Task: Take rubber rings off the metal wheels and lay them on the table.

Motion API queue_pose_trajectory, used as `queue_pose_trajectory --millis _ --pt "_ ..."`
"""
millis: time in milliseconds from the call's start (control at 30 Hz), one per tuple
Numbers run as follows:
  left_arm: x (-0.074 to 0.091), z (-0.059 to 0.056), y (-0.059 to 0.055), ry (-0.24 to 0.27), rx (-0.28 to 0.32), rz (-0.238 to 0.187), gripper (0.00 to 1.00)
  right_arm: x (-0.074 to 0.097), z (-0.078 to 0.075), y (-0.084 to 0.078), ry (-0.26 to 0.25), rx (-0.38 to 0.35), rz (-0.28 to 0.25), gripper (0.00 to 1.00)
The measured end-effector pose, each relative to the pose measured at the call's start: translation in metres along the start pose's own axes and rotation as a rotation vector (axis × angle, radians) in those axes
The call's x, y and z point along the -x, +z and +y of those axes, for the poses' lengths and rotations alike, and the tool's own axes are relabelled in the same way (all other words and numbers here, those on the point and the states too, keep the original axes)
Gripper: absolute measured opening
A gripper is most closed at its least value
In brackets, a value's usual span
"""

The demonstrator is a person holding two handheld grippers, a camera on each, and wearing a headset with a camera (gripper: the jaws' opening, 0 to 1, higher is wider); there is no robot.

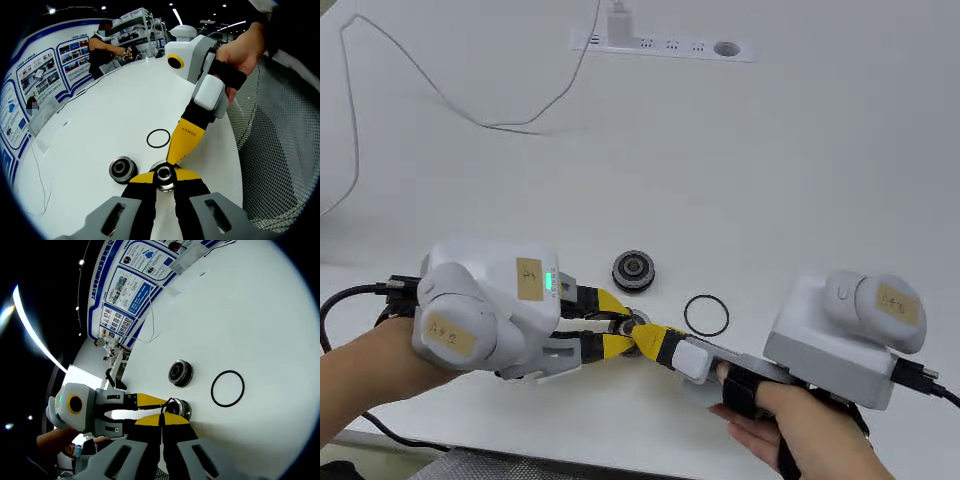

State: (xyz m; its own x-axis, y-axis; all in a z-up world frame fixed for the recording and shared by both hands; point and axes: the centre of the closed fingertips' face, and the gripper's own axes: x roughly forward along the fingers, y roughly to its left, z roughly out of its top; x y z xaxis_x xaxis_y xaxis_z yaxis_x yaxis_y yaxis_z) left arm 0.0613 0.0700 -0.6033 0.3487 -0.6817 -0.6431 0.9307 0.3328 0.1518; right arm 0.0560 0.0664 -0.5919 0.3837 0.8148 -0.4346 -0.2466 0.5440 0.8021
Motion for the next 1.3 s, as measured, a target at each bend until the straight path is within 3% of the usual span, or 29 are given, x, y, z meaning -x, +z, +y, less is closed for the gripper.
queue_pose_trajectory --millis 133,200,267,600,800,933,1167,1300 --pt "0.000 0.000 0.000 0.005 0.019 0.002 0.13 -0.002 -0.006 0.002 -0.022 -0.012 -0.009 0.01" --pt "0.000 0.001 -0.001 0.004 0.080 0.002 0.14 -0.002 -0.007 0.002 -0.024 -0.020 -0.012 0.01" --pt "0.000 0.001 0.000 0.003 0.055 0.000 0.14 -0.002 -0.009 0.002 -0.028 -0.021 -0.012 0.01" --pt "0.000 0.001 0.000 -0.003 0.041 0.015 0.14 -0.003 -0.011 0.002 -0.039 -0.044 -0.014 0.01" --pt "0.009 -0.002 -0.004 -0.013 0.043 0.034 0.15 -0.003 -0.010 0.003 -0.031 -0.058 -0.018 0.01" --pt "0.020 0.003 -0.001 0.026 0.091 -0.008 0.18 -0.004 -0.007 0.004 -0.018 -0.071 -0.023 0.01" --pt "0.037 0.016 0.009 0.096 0.098 -0.043 0.24 -0.005 0.002 0.004 0.023 -0.087 -0.024 0.01" --pt "0.045 0.025 0.016 0.138 0.112 -0.065 0.33 -0.004 0.007 0.005 0.043 -0.090 -0.025 0.01"
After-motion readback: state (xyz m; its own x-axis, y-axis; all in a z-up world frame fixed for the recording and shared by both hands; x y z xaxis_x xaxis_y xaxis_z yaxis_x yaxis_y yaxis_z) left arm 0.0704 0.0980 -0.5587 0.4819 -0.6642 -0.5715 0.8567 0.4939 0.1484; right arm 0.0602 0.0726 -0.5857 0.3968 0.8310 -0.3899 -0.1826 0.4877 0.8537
